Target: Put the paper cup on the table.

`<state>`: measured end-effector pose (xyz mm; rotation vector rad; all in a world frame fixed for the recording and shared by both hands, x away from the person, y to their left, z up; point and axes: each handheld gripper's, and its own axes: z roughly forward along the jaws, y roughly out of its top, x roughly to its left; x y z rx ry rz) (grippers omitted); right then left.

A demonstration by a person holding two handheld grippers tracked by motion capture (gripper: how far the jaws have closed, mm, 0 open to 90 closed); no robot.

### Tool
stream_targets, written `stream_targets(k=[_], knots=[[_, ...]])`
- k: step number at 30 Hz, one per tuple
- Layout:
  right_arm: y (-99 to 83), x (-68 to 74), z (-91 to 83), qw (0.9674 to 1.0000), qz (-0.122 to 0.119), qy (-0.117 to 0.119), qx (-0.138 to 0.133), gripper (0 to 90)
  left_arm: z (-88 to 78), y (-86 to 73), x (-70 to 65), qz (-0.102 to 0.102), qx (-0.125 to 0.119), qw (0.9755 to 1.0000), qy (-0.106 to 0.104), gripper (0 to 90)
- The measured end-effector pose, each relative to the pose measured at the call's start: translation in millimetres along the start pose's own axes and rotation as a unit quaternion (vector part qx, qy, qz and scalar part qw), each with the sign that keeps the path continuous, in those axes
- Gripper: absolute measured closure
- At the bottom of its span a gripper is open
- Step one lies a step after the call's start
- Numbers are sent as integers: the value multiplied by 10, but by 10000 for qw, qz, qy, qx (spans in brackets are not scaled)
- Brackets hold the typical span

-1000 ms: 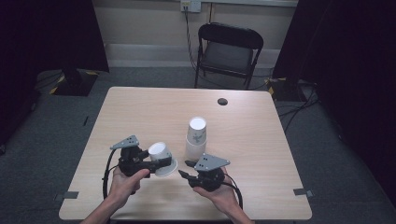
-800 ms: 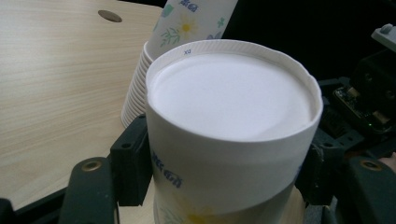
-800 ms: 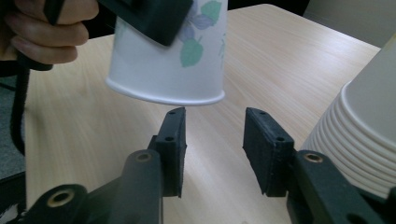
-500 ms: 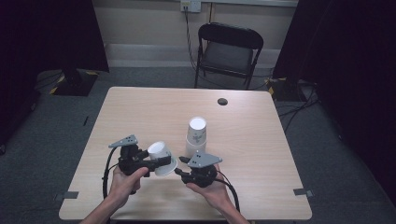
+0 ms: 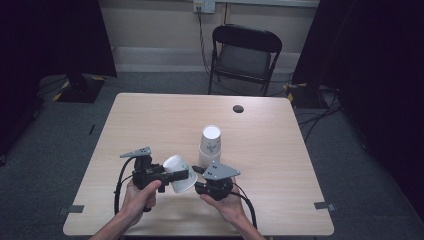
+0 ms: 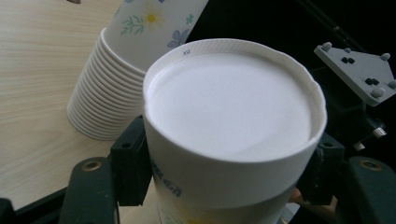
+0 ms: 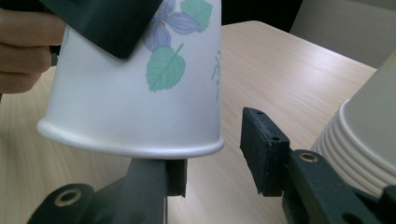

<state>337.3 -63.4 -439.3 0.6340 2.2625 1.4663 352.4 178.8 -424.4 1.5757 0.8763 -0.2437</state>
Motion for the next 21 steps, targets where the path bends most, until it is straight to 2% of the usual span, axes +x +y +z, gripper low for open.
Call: stream_targets(k=[2, 5, 8, 10, 16, 21], knots=[[-3, 1, -19, 10000, -31, -66, -20, 646, 12, -5, 0, 17, 7, 10000, -29, 330], [-3, 1, -47, 9998, -65, -132, -112, 667, 28, -18, 11, -69, 28, 9999, -95, 328], [-1, -2, -85, 9989, -133, -348, -276, 688, 37, -28, 18, -74, 43, 9999, -89, 327], [0, -8, -98, 9986, -91, -376, -361, 713, 39, -33, 24, -67, 74, 9999, -110, 327], [13, -19, -112, 9987, -94, -279, -417, 802, 50, -58, 42, -60, 180, 9997, -139, 333], [25, -70, -151, 9988, -99, -149, -459, 703, 52, -45, 42, -70, 240, 9989, -391, 349]])
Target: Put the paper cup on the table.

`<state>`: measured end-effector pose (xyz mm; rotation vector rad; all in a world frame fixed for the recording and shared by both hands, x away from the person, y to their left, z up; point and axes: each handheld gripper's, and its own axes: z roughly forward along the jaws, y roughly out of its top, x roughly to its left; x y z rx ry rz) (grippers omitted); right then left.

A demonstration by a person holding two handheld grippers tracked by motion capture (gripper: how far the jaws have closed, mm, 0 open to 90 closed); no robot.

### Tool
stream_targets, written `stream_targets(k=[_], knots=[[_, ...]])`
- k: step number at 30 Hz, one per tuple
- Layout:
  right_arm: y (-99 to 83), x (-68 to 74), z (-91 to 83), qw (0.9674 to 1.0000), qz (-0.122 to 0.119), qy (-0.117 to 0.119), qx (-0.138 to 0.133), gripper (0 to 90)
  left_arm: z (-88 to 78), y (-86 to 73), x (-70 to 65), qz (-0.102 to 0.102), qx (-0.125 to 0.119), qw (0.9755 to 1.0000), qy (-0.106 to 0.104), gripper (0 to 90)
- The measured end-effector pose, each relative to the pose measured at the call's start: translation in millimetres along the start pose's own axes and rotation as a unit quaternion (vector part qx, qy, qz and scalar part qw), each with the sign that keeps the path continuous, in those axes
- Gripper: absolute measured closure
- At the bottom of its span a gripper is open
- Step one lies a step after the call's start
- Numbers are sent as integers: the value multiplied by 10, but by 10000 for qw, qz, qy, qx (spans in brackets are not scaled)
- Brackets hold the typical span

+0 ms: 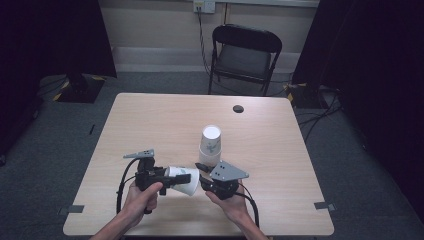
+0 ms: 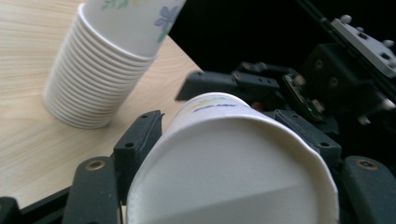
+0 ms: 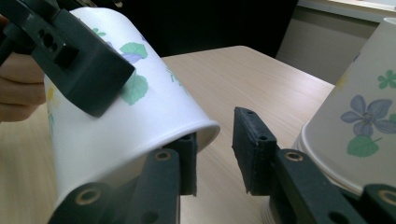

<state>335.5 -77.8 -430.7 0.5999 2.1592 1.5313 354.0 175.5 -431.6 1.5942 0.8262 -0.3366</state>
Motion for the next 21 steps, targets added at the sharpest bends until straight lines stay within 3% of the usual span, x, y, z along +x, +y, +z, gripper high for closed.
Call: stream_targets(k=[7, 12, 21], knots=[[13, -31, -43, 9997, -56, 247, -49, 659, 37, -1, -17, -22, 121, 9994, -312, 351], [17, 6, -55, 9992, -177, 346, -22, 771, 43, -2, -12, -21, 165, 9993, -341, 350], [24, 23, -52, 9991, -211, 359, 15, 821, 1, 11, 14, 15, -19, 9990, -444, 309]])
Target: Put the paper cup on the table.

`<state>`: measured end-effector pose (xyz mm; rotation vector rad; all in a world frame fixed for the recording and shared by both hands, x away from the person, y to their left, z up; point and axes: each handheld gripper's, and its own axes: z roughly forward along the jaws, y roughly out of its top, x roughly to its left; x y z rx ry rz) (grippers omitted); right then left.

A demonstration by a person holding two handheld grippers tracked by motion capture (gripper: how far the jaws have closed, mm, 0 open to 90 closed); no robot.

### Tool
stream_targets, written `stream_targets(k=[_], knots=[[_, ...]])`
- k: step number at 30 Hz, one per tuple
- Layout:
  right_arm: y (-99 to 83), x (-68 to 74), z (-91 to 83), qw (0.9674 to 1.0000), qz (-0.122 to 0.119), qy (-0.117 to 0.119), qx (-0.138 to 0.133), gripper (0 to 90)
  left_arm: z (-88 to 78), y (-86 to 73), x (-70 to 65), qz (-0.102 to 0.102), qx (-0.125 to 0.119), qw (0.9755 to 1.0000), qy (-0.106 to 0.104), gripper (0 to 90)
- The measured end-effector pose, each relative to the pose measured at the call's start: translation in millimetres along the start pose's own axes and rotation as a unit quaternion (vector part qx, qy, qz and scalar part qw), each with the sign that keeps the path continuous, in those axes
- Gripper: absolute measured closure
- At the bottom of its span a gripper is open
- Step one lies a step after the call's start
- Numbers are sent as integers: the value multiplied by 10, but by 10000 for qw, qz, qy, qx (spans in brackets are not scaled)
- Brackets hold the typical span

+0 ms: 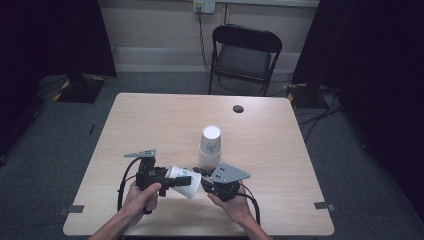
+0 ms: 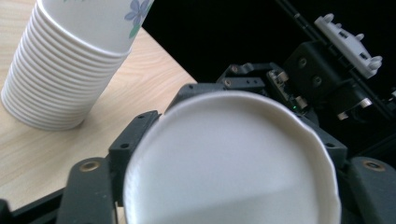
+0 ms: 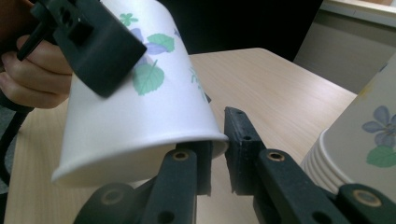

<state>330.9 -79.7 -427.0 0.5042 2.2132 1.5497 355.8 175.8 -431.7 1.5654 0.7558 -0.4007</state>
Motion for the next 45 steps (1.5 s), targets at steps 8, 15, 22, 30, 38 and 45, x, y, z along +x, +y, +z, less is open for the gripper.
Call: stream_targets(k=[8, 15, 22, 30, 38, 45], knots=[[19, 21, -17, 9999, -83, -102, -13, 852, -14, -2, 6, 116, -76, 9999, 89, 229], [23, -41, -62, 9998, 48, -178, -55, 871, -50, 6, 16, 221, -156, 9994, 237, 177], [35, -94, -117, 9995, 125, -294, -14, 877, -96, 12, -1, 472, -246, 9977, 421, 171], [22, -153, -142, 9983, 362, -405, 205, 879, -256, 100, -71, 836, -374, 9928, 774, 197], [3, -180, -112, 9969, 514, -316, 496, 880, -413, 145, -144, 1563, -284, 9763, 1471, 286], [-48, -195, -58, 9937, 640, -161, 901, 879, -345, 110, -143, 1956, 19, 9629, 1858, 391]])
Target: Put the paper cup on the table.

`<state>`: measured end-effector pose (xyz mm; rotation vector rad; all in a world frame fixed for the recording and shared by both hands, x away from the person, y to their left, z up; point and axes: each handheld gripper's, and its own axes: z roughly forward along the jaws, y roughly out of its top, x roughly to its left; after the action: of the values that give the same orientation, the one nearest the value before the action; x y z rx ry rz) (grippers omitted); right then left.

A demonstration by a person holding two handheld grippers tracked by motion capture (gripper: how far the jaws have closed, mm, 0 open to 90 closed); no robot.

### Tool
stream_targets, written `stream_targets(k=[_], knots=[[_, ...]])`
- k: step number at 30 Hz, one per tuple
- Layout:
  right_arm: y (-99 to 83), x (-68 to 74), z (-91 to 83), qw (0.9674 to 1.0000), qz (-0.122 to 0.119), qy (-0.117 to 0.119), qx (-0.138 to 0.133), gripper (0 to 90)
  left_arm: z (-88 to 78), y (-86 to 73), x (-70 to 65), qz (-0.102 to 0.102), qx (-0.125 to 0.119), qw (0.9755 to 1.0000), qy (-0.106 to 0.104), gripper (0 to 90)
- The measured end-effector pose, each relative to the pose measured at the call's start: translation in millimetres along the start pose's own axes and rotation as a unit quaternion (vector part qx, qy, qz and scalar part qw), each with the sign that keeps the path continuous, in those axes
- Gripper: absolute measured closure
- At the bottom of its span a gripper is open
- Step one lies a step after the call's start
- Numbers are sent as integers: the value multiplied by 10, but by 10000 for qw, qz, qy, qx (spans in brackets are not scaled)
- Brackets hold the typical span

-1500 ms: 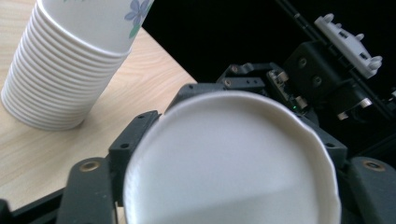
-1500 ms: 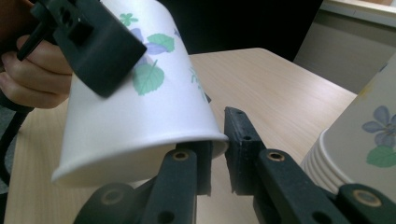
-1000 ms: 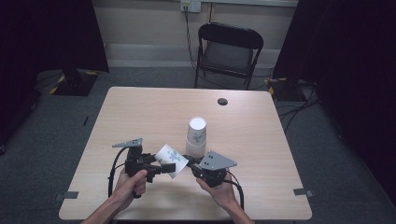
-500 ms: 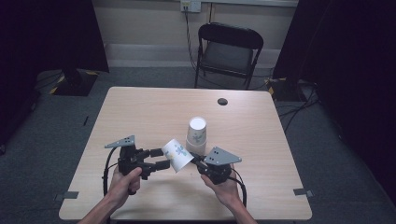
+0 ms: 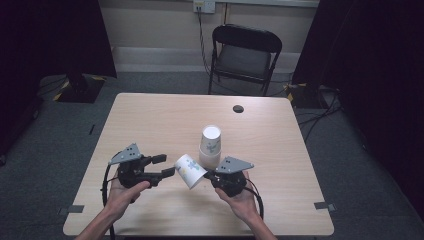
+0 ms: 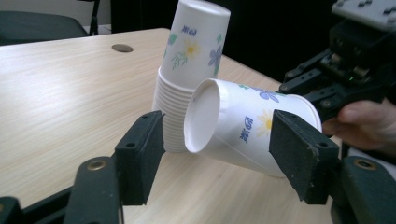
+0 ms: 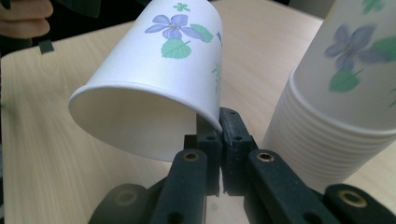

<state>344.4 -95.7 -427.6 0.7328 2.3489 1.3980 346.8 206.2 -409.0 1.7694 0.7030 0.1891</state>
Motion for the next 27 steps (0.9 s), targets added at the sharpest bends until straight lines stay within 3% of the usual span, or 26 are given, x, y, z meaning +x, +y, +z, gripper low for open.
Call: stream_targets(k=[1, 10, 14, 15, 16, 17, 21, 25, 27], knots=[[-22, 10, 40, 9998, 1, 78, 176, 879, 24, -12, -23, 141, 62, 9998, 98, 413], [-51, 36, 131, 9962, 7, 382, 778, 879, 84, -47, -95, 600, 301, 9977, 37, 457], [-50, 13, 123, 9945, 41, 507, 920, 880, 122, -76, -116, 696, 430, 9966, -87, 414], [-51, 10, 123, 9944, 33, 503, 932, 879, 136, -82, -135, 725, 507, 9958, -250, 403], [-51, 10, 123, 9944, 33, 503, 932, 879, 136, -82, -135, 725, 507, 9958, -250, 401], [-51, 4, 128, 9937, 54, 515, 993, 879, 138, -74, -157, 804, 574, 9943, -401, 395], [-32, -9, 145, 9921, 39, 569, 1121, 879, 168, -81, -213, 1071, 711, 9907, -441, 334], [22, -14, 152, 9891, 9, 736, 1273, 879, 229, -109, -256, 1278, 889, 9870, -387, 272], [42, -1, 162, 9879, -60, 772, 1342, 879, 248, -120, -266, 1285, 878, 9873, -320, 279]])
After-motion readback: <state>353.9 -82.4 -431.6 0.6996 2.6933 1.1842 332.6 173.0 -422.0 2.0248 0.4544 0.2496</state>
